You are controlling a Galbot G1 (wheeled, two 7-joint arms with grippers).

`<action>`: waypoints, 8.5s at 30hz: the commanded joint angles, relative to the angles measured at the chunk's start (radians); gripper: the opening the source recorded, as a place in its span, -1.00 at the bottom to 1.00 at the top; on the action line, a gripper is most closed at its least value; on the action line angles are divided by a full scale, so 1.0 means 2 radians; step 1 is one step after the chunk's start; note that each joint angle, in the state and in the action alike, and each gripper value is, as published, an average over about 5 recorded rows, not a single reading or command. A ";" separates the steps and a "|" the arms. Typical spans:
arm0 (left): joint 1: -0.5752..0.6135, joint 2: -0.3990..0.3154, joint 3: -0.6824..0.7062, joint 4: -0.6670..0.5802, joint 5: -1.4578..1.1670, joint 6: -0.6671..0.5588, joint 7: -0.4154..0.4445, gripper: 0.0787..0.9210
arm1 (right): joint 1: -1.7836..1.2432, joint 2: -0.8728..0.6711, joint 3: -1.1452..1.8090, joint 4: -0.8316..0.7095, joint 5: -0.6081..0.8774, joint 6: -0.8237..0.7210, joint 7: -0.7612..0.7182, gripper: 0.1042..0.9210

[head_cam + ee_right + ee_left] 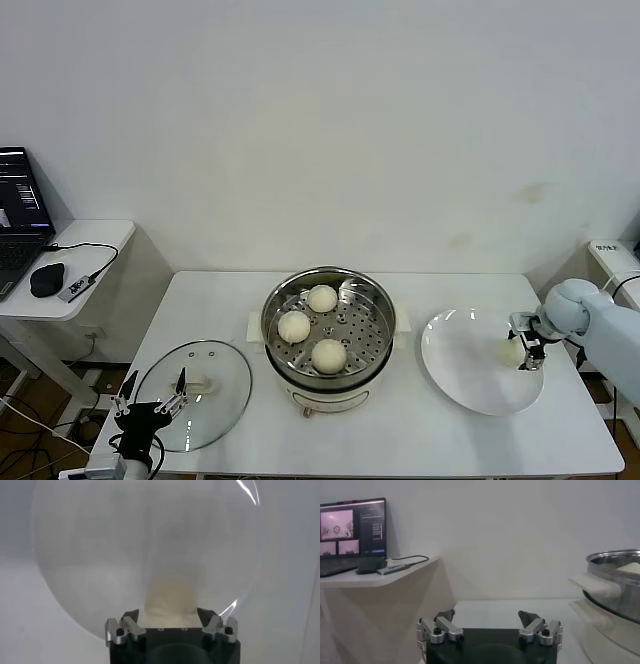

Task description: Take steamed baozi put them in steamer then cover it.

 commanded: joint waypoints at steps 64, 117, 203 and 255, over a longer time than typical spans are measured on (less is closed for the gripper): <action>-0.006 -0.004 -0.009 -0.013 0.001 0.002 -0.001 0.77 | 0.387 0.178 -0.339 0.253 0.391 -0.233 0.108 0.12; -0.014 -0.010 -0.006 -0.004 0.002 0.002 -0.001 0.77 | 0.307 0.102 -0.250 0.310 0.385 -0.306 0.185 0.76; -0.184 0.068 0.042 0.271 0.729 -0.102 -0.001 0.77 | -0.696 0.452 0.761 0.414 0.212 0.126 0.428 0.76; -0.112 0.086 -0.055 0.124 0.660 -0.031 0.050 -0.82 | -0.701 0.432 0.745 0.422 0.200 0.132 0.422 0.76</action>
